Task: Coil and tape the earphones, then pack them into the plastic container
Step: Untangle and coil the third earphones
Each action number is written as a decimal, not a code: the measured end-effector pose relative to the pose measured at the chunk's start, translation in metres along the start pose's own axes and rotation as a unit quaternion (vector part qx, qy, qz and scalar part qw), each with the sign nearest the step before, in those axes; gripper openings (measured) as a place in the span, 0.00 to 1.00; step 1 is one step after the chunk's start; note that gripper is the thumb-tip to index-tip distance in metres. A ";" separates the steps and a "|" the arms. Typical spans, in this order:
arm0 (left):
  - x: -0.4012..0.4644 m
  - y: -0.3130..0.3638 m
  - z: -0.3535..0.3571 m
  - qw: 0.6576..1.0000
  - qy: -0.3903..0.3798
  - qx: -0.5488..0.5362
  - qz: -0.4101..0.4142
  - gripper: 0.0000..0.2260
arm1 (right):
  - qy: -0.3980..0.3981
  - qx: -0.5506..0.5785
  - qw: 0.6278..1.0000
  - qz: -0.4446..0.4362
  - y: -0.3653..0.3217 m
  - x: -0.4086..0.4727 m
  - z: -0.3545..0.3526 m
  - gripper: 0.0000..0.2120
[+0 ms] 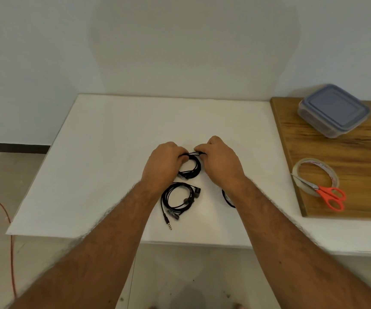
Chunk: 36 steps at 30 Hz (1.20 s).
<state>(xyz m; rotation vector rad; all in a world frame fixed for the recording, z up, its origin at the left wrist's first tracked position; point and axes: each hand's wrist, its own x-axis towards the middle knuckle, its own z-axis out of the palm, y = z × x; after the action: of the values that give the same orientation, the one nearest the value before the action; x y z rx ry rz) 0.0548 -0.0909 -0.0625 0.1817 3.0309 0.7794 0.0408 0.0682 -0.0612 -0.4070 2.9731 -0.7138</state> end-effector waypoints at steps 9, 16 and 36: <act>0.001 -0.002 0.006 0.999 0.023 -0.030 -0.009 0.10 | -0.037 -0.019 0.999 -0.031 -0.002 0.002 -0.004 0.14; 0.000 -0.001 0.003 0.995 0.048 -0.085 -0.017 0.09 | -0.079 0.039 0.995 -0.041 -0.001 0.006 -0.015 0.14; 0.005 0.008 0.002 0.994 0.088 -0.058 -0.033 0.11 | -0.142 0.454 0.867 0.150 -0.002 0.005 -0.033 0.14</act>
<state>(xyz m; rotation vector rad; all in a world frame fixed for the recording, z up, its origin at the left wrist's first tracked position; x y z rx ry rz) 0.0505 -0.0826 -0.0608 0.0120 3.1222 1.0132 0.0327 0.0798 -0.0315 0.0268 2.0257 -1.6688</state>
